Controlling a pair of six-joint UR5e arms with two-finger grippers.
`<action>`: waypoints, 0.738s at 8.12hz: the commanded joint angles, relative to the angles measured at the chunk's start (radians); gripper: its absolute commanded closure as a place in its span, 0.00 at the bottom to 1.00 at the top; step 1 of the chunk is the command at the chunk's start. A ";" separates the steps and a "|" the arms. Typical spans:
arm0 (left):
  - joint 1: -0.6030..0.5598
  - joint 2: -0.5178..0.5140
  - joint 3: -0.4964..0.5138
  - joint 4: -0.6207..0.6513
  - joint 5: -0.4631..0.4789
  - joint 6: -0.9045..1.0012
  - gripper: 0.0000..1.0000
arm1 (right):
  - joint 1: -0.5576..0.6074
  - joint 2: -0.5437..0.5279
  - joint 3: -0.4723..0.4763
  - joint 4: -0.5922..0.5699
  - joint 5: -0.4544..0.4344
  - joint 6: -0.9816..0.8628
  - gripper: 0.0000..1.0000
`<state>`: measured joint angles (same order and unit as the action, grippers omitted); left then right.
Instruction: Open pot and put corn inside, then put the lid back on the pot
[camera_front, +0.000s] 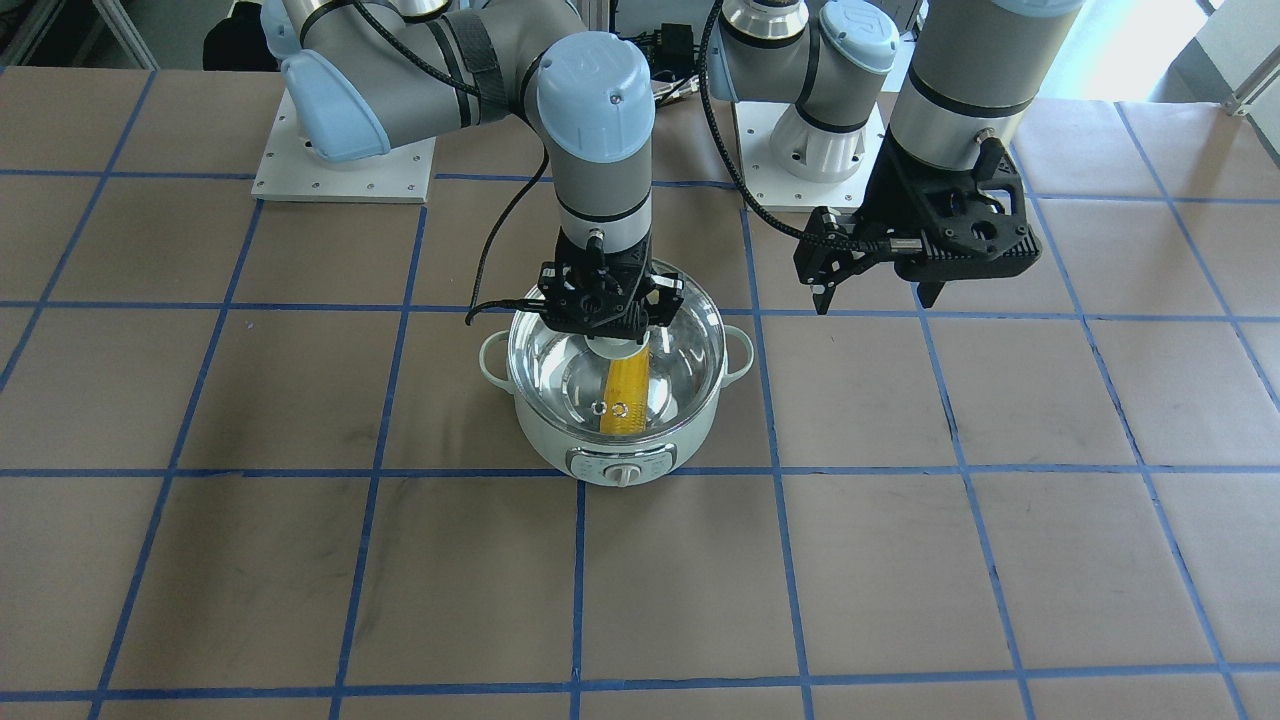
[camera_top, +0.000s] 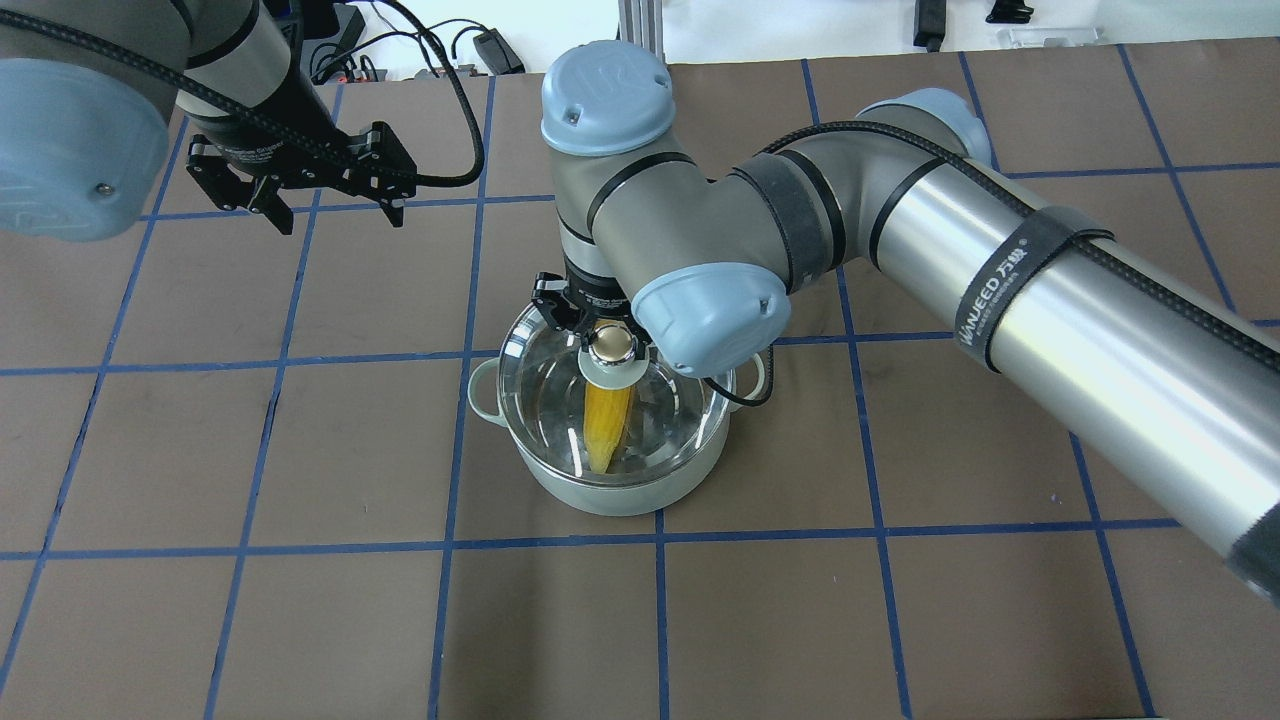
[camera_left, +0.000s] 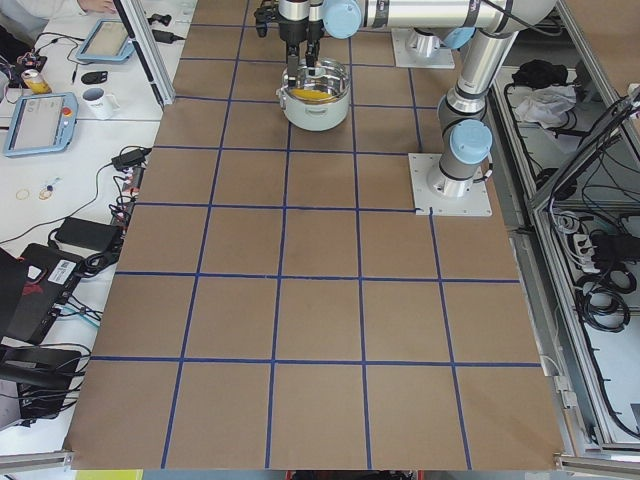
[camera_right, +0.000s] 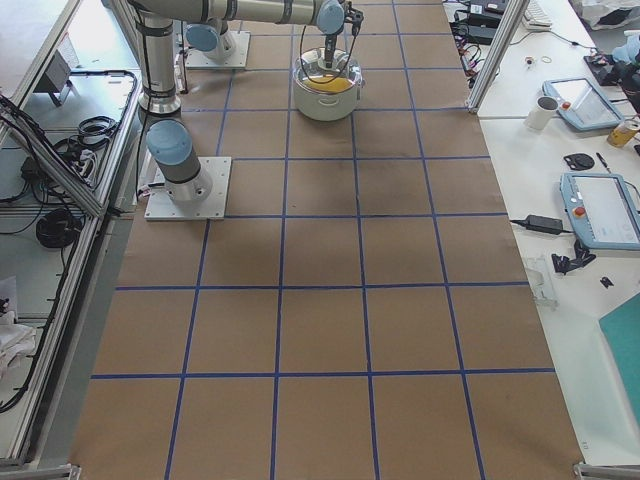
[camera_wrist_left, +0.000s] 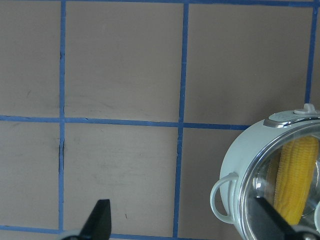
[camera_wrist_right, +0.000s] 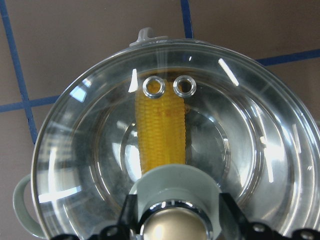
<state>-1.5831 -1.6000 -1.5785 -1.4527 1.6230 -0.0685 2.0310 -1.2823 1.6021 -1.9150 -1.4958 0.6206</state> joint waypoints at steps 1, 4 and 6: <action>0.000 0.002 0.000 0.000 0.001 0.001 0.00 | 0.000 0.001 0.001 0.002 -0.011 0.002 0.00; 0.000 0.002 0.000 0.000 0.001 0.001 0.00 | -0.024 -0.031 -0.057 0.022 -0.017 -0.022 0.00; 0.000 0.008 0.000 0.000 0.001 0.007 0.00 | -0.137 -0.154 -0.076 0.266 -0.050 -0.278 0.00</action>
<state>-1.5831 -1.5981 -1.5785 -1.4527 1.6245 -0.0671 1.9880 -1.3334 1.5457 -1.8432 -1.5150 0.5506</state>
